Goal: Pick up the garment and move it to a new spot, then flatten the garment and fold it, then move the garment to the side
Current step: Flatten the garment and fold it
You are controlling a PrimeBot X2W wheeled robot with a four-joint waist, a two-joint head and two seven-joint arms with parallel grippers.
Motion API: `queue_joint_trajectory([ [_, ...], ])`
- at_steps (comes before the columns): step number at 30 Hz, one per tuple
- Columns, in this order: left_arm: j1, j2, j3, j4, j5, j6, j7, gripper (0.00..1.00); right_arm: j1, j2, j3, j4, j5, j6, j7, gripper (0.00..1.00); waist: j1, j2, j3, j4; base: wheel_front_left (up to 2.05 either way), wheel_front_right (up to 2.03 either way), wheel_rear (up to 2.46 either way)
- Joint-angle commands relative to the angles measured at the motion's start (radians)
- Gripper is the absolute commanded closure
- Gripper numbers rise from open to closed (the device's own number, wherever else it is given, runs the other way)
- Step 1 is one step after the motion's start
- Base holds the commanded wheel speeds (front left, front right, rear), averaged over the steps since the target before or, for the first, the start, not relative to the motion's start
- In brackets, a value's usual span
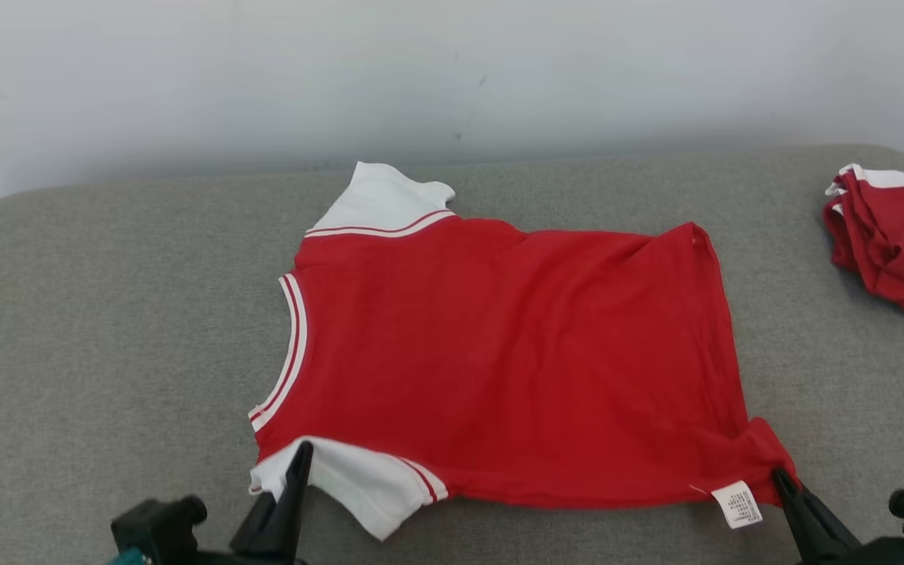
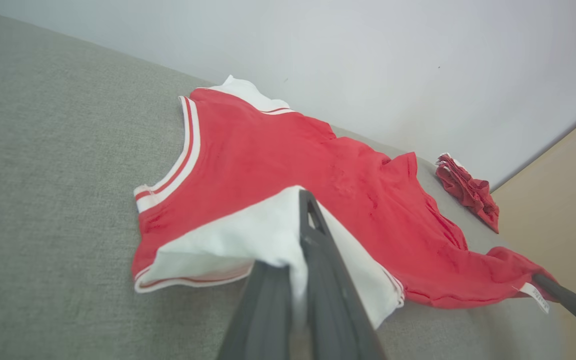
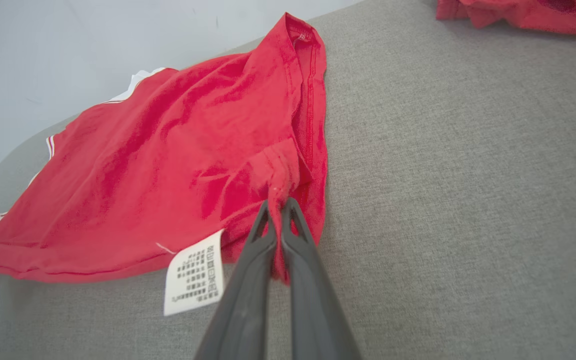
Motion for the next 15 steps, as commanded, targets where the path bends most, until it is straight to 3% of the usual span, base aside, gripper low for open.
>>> queue_joint_trajectory([
  [1,-0.03,0.009,0.0,0.008,0.012,-0.006,0.006,1.0,-0.022,0.003,0.003,0.005,-0.007,-0.002,0.004,1.0,0.0,0.0,0.018,-0.013,0.0,0.0,0.0],
  [9,-0.228,0.029,0.018,0.115,0.011,-0.038,0.049,1.0,-0.186,-0.01,0.039,0.079,-0.013,-0.002,0.005,1.0,0.0,0.0,0.111,-0.041,0.0,0.0,0.0],
  [15,-0.384,0.018,0.01,0.274,0.02,-0.07,0.054,1.0,-0.334,-0.012,0.077,0.209,0.002,-0.002,-0.039,1.0,0.0,0.0,0.149,-0.046,0.0,0.0,0.0],
])
